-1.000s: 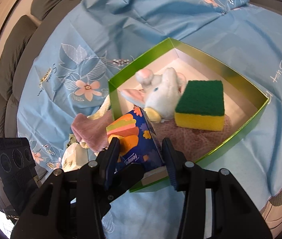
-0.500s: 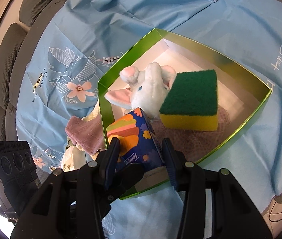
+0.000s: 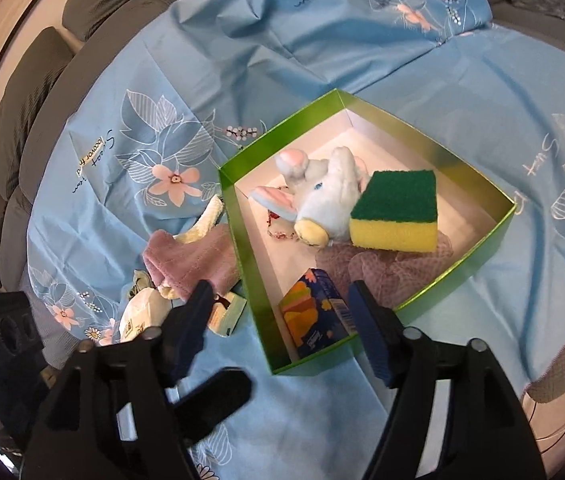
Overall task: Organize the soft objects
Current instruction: 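Lower the Tempo pack into the green box and open the right tool, then move the right tool to the cream tree-print tissue pack and grasp it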
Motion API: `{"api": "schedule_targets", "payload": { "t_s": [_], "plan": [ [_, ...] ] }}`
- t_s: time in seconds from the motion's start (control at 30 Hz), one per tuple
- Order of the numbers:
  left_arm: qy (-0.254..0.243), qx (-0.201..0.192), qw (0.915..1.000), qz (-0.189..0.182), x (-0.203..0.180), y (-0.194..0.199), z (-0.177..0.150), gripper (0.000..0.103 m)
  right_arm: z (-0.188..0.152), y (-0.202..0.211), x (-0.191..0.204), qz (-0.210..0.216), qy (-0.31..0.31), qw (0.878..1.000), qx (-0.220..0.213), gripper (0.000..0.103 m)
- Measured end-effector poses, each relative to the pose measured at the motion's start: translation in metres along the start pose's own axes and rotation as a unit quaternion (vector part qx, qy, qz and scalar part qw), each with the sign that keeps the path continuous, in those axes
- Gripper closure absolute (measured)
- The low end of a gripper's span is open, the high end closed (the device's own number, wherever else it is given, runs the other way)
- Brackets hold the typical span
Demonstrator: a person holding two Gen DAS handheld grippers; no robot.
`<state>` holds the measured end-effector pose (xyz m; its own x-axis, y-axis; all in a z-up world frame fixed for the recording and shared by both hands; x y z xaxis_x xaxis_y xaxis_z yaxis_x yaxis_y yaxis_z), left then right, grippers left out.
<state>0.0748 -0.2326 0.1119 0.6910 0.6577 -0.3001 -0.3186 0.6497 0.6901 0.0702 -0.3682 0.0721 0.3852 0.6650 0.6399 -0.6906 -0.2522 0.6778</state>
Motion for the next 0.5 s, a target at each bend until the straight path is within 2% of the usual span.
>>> {"api": "schedule_targets", "payload": {
  "t_s": [0.03,0.1,0.3,0.37,0.5],
  "plan": [
    [0.006,-0.009,0.9999,0.002,0.003,0.008,-0.001,0.023,-0.001,0.001,0.002,0.002,0.001,1.0,-0.001,0.021],
    [0.018,-0.015,0.9997,0.005,0.011,0.02,-0.004,0.019,-0.006,0.007,0.006,0.004,0.006,1.0,-0.004,0.02],
    [0.078,-0.042,0.9943,0.059,0.055,0.067,-0.032,0.018,-0.02,0.022,0.026,0.019,0.02,1.0,-0.012,0.013],
    [0.101,-0.045,0.9906,0.08,0.073,0.081,-0.046,0.018,-0.027,0.024,0.034,0.029,0.024,0.999,-0.008,0.012],
    [0.155,-0.047,0.9776,0.134,0.113,0.107,-0.084,0.018,-0.044,0.014,0.055,0.036,0.042,0.998,0.012,0.009]
  ]
}}
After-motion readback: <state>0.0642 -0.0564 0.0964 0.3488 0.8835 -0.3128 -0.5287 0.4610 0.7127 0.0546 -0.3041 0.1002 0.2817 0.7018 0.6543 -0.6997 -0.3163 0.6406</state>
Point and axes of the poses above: each gripper's, at about its wrist camera, not at the fingertips, and y roughly against the way its jaws point, x to its left, z to its top, the point moved 7 cm from there along -y, roughly the way its jaws point, and after that the axes turned 13 degrees about -y, right-handed, at the moved point
